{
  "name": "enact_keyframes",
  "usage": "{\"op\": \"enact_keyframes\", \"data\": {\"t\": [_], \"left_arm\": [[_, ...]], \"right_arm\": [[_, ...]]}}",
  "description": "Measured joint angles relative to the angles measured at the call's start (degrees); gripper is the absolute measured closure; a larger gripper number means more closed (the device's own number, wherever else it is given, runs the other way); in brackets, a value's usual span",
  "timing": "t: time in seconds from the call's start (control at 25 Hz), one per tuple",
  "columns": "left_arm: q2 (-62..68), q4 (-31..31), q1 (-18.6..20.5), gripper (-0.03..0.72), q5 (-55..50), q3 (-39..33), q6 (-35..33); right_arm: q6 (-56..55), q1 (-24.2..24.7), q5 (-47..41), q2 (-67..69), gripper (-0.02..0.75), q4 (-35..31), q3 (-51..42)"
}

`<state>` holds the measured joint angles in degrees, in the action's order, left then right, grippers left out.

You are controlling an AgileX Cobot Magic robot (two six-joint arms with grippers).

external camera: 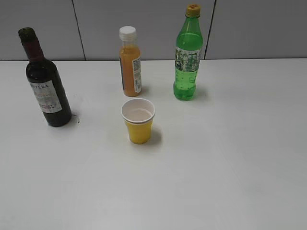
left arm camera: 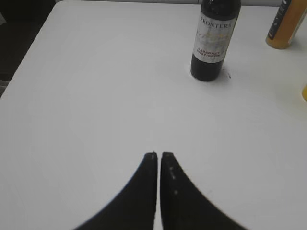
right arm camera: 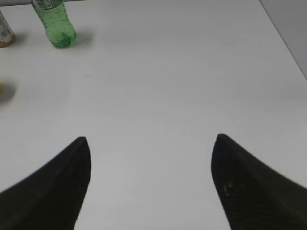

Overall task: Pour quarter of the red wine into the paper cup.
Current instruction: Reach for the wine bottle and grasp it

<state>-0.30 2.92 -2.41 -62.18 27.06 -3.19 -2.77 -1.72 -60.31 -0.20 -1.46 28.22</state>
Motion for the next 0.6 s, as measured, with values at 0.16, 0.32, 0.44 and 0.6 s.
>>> {"op": "enact_keyframes", "data": {"t": [0.16, 0.32, 0.44, 0.6], "left_arm": [[0.0, -0.1, 0.0, 0.69, 0.0, 0.0, 0.0], [0.0, -0.1, 0.0, 0.69, 0.0, 0.0, 0.0], [0.0, -0.16, 0.0, 0.69, 0.0, 0.0, 0.0], [0.0, -0.16, 0.0, 0.69, 0.0, 0.0, 0.0]], "right_arm": [[3.2, 0.0, 0.0, 0.0, 0.145, -0.07, 0.0], [6.94, 0.0, 0.0, 0.0, 0.145, -1.06, 0.0], [8.25, 0.0, 0.0, 0.0, 0.145, -1.92, 0.0], [8.63, 0.0, 0.0, 0.0, 0.145, -2.23, 0.0]]}}
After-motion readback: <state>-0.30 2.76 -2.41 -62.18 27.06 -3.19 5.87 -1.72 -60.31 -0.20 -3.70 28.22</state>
